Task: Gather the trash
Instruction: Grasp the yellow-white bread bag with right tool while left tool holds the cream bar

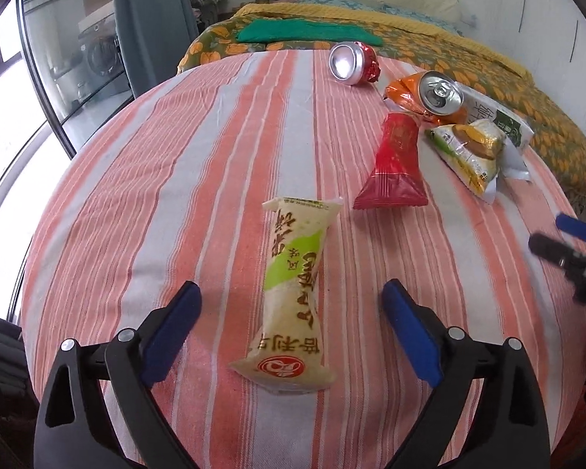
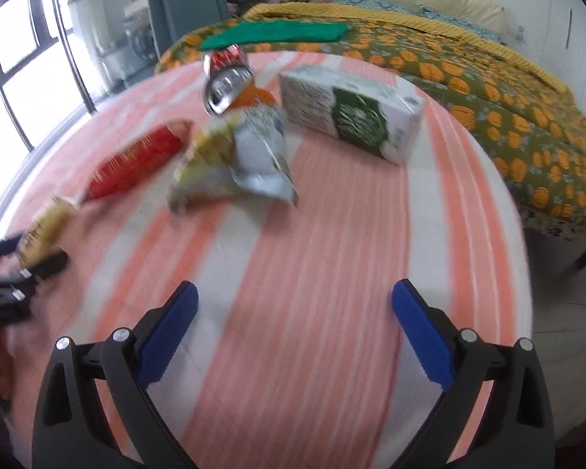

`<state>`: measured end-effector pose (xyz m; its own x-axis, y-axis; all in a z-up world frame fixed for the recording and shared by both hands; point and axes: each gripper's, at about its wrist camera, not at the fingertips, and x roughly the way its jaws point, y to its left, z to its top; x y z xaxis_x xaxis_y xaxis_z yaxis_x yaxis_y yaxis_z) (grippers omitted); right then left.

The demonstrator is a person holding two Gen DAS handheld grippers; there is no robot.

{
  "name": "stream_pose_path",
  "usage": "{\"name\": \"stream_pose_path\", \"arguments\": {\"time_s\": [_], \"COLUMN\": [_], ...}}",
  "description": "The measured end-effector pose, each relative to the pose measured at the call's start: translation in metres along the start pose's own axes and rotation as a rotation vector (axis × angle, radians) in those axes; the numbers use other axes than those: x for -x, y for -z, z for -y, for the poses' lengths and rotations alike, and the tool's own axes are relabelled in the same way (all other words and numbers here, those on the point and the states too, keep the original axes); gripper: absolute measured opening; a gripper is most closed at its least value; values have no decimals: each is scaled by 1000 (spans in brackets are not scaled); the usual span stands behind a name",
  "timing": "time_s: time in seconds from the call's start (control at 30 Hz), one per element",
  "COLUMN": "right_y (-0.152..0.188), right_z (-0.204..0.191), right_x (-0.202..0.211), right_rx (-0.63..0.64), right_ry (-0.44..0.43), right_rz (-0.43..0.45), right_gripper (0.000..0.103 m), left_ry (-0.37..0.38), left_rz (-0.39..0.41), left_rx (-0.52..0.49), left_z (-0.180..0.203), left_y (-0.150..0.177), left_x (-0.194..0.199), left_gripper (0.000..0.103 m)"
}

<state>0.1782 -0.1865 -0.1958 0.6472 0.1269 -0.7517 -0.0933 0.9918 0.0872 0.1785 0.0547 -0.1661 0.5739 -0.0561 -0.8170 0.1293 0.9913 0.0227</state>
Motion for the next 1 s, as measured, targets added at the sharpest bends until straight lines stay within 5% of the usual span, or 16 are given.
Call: {"name": "stream_pose_path", "arguments": {"time_s": [0.13, 0.37, 0.43, 0.47, 0.57, 0.73, 1.0], "right_y": [-39, -73, -70, -69, -68, -52, 19], "right_z": [-16, -50, -49, -46, -39, -40, -34], "right_x": [0, -56, -64, -64, -56, -32, 22], "right_rx": [23, 138, 134, 105, 47, 91, 185], "right_ry": [-38, 34, 69, 56, 17, -22, -85], "right_rz": [50, -92, -109, -103, -82, -74, -98], "right_gripper": [97, 97, 95, 79, 59, 56, 57], "left_ry": [-7, -7, -7, -7, -6, -6, 7], "left_rz": [-1, -1, -1, -1, -1, -1, -2], "left_rx": [1, 1, 1, 1, 1, 0, 3], "left_z": [1, 1, 1, 1, 0, 0, -1], "left_y": [-1, -1, -1, -1, -1, -2, -2], "left_x": [-1, -1, -2, -2, -2, -2, -2], "left_gripper": [93, 94, 94, 94, 94, 94, 94]}}
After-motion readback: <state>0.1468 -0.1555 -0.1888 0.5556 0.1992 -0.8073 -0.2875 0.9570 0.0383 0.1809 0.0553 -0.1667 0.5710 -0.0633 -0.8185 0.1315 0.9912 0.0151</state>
